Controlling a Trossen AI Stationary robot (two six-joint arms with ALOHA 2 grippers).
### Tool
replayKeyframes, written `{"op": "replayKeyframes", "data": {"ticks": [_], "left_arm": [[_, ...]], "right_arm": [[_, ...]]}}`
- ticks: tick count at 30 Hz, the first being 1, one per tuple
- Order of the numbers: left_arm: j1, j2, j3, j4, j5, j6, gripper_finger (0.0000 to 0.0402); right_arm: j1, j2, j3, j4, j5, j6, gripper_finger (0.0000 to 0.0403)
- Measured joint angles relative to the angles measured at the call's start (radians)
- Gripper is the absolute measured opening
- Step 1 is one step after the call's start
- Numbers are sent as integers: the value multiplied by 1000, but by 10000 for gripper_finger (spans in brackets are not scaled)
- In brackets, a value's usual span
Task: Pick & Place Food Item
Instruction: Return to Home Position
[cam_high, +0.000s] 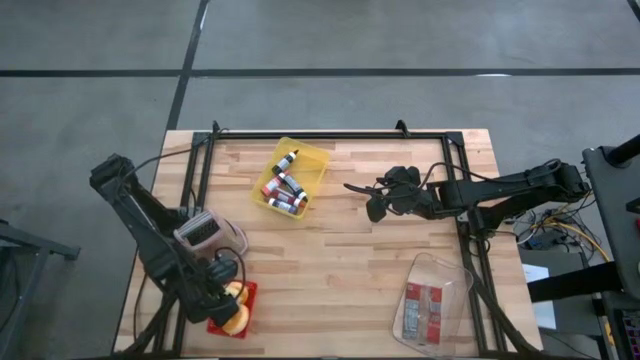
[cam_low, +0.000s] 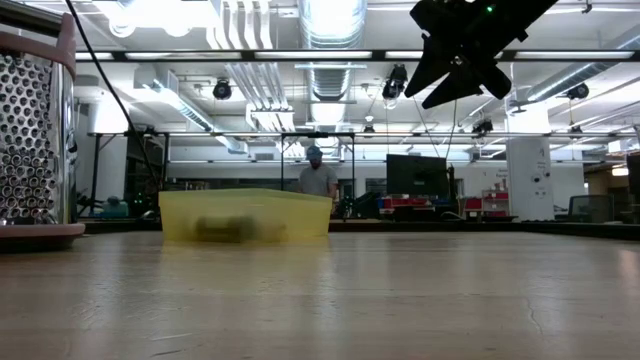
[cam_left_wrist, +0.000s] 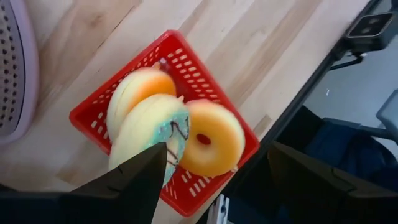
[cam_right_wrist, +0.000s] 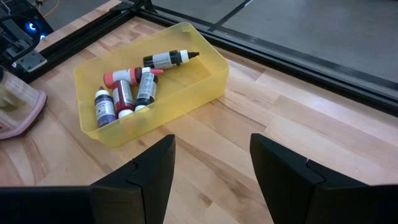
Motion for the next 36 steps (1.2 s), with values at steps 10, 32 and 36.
{"op": "replayKeyframes", "data": {"ticks": [10, 32, 36], "left_arm": [[0, -1, 106, -65, -165, 138, 285], [68, -3, 187, 43, -735, 825, 284], [115, -3, 187, 130, -736, 1017, 284]], "right_arm": [[0, 0, 0, 0, 0, 0, 203], [0, 0, 0, 0, 0, 0, 203], [0, 0, 0, 0, 0, 0, 203]]}}
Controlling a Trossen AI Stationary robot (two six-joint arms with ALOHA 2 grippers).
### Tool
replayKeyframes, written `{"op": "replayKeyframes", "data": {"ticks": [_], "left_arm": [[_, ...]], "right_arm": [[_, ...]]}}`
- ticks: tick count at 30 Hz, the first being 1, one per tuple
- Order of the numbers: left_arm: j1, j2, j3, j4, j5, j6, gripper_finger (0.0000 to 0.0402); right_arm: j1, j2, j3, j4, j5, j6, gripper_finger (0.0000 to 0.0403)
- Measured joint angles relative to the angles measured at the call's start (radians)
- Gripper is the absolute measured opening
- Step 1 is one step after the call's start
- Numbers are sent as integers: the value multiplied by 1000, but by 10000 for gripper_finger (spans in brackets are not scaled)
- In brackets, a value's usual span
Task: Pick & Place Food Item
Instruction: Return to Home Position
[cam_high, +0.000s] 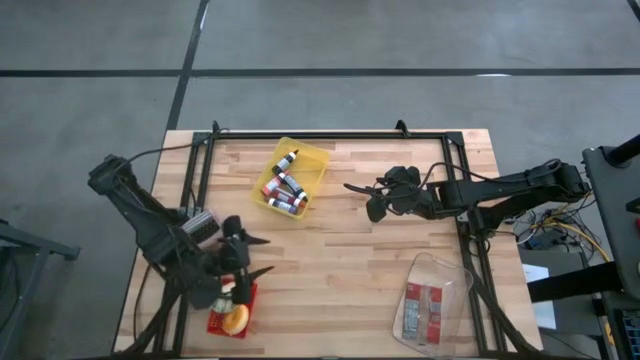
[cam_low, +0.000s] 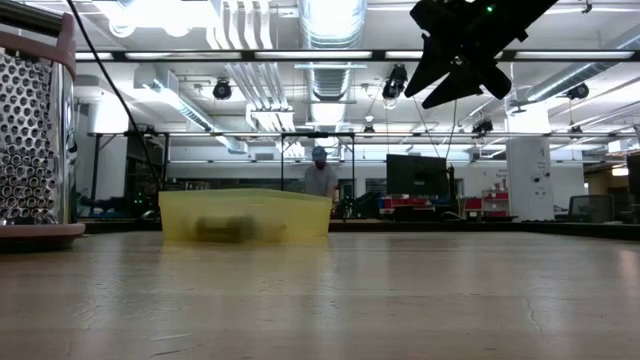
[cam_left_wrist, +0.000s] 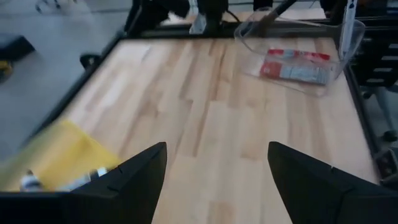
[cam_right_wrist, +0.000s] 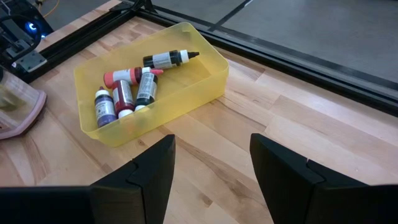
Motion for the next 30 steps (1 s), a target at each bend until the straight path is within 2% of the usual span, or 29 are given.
{"op": "replayKeyframes", "data": {"ticks": [6, 12, 16, 23, 30], "left_arm": [[107, 0, -1, 83, 35, 139, 284], [212, 0, -5, 181, 241, 324, 280], [257, -1, -26, 299, 327, 477, 274], [358, -1, -91, 464, 411, 546, 270], [535, 0, -169, 605, 638, 649, 253]], "right_arm": [[0, 0, 0, 0, 0, 0, 203], [0, 0, 0, 0, 0, 0, 203], [0, 0, 0, 0, 0, 0, 203], [0, 0, 0, 0, 0, 0, 203], [0, 0, 0, 0, 0, 0, 203]]}}
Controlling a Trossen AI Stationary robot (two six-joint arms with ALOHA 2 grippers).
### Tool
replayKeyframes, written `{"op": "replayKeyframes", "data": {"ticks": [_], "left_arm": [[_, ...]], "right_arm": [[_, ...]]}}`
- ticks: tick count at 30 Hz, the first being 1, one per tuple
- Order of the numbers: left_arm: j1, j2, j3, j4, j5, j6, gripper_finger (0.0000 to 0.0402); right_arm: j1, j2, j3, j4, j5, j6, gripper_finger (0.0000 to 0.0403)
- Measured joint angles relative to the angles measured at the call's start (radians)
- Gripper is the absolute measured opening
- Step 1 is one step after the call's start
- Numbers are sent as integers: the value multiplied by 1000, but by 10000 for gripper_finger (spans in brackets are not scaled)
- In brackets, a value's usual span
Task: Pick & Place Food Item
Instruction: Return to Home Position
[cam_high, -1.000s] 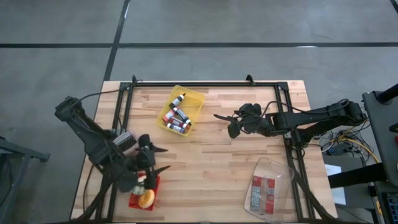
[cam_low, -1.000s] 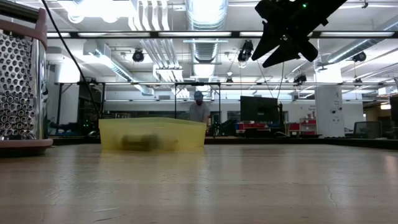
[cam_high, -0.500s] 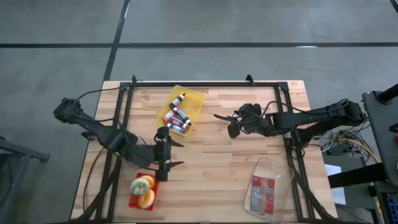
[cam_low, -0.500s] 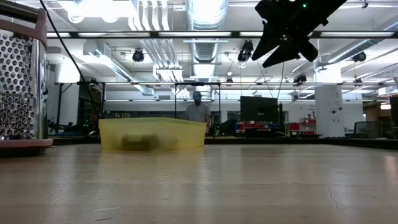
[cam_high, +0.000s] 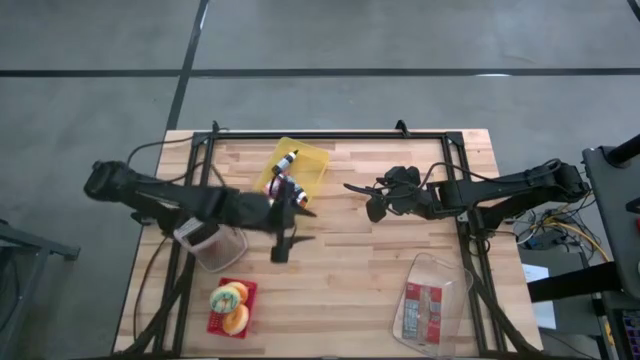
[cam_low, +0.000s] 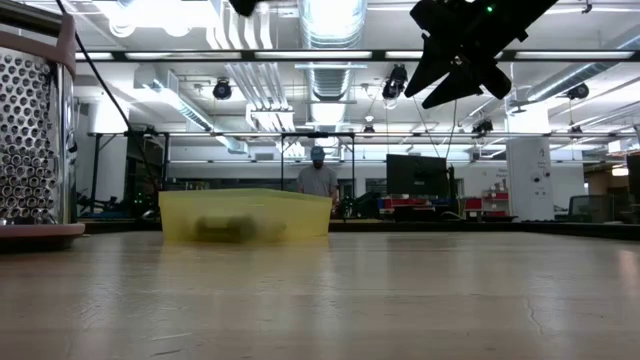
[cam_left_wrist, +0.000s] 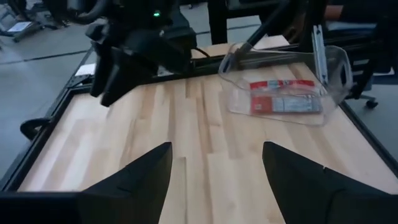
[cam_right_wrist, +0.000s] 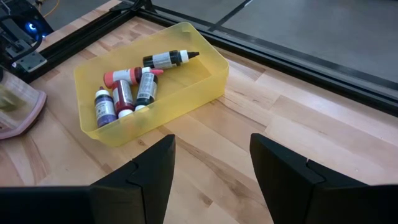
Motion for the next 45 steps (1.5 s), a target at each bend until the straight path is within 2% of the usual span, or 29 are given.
{"op": "replayKeyframes", "data": {"ticks": [4, 12, 18, 22, 35, 38, 45], "left_arm": [[135, 2, -47, 88, 148, 54, 240], [416, 4, -163, 292, 369, 128, 233], [549, 5, -242, 436, 510, 168, 232], [573, 5, -271, 502, 531, 167, 232], [653, -11, -314, 513, 552, 177, 232], [670, -48, -367, 578, 552, 176, 232], [696, -193, -579, 831, 551, 160, 232]], "right_arm": [[0, 0, 0, 0, 0, 0, 203], [0, 0, 0, 0, 0, 0, 203], [0, 0, 0, 0, 0, 0, 203], [0, 0, 0, 0, 0, 0, 203], [0, 0, 0, 0, 0, 0, 203], [0, 0, 0, 0, 0, 0, 203], [0, 0, 0, 0, 0, 0, 203]]}}
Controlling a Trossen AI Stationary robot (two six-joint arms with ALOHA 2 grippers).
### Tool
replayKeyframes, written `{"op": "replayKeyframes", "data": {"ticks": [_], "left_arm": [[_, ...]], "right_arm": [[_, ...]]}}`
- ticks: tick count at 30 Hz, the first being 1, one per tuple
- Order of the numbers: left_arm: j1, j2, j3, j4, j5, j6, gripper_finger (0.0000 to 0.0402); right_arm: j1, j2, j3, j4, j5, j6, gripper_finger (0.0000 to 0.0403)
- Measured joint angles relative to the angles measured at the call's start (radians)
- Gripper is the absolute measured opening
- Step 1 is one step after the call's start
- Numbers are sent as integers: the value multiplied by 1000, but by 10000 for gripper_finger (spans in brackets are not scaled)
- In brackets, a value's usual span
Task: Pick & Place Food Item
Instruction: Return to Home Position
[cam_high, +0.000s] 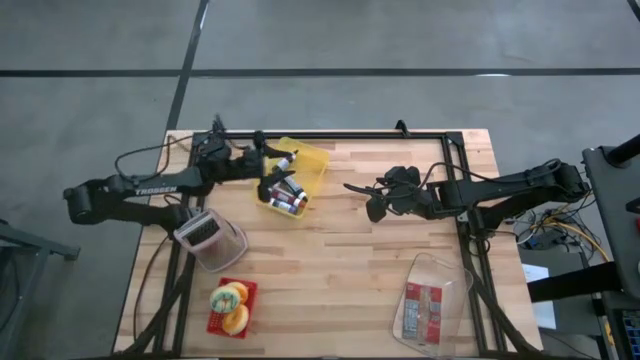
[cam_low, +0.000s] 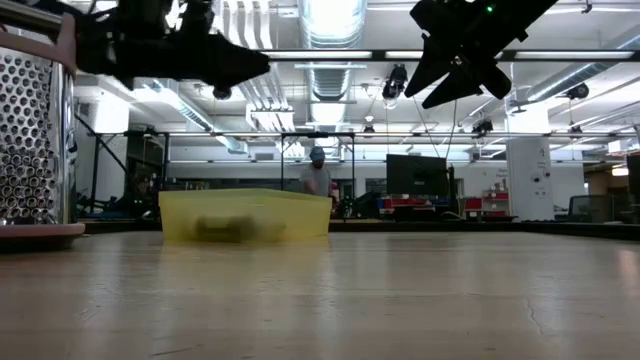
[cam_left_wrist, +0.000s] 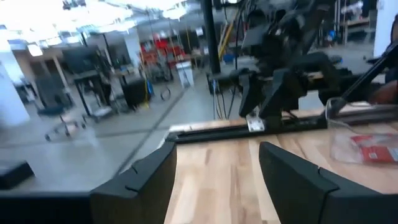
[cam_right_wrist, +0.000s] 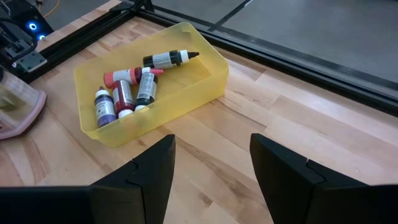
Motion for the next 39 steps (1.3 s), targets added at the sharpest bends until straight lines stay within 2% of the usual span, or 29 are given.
{"op": "replayKeyframes", "data": {"ticks": [3, 17, 20, 23, 32, 39], "left_arm": [[14, -71, -75, 42, 0, -9, 232], [41, -374, -332, 31, -15, -155, 232], [40, -429, -375, 39, -63, -195, 232], [40, -481, -412, 41, -109, -203, 232], [39, -626, -502, 59, -113, -206, 232], [39, -723, -502, -63, -157, -199, 232]], "right_arm": [[0, 0, 0, 0, 0, 0, 203], [0, 0, 0, 0, 0, 0, 203], [0, 0, 0, 0, 0, 0, 203], [0, 0, 0, 0, 0, 0, 203], [0, 0, 0, 0, 0, 0, 203], [0, 0, 0, 0, 0, 0, 203]]}}
